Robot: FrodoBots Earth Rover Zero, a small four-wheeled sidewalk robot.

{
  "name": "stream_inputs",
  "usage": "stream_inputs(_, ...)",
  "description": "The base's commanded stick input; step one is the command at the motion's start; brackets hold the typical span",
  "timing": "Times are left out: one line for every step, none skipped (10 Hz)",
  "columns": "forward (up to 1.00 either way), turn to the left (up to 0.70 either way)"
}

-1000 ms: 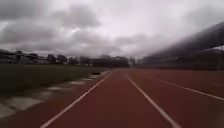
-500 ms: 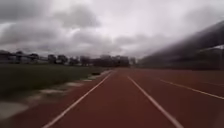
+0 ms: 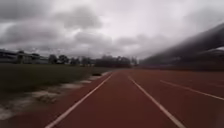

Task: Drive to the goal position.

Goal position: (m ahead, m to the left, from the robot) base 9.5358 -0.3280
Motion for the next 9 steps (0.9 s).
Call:
stream_inputs(0.7, -0.32)
stream_inputs(0.7, -0.34)
stream_inputs(0.7, -0.35)
stream_inputs(0.7, -0.35)
stream_inputs(0.7, -0.35)
stream_inputs(0.7, -0.35)
stream_inputs(0.7, -0.35)
stream_inputs(0.7, -0.35)
stream_inputs(0.7, -0.35)
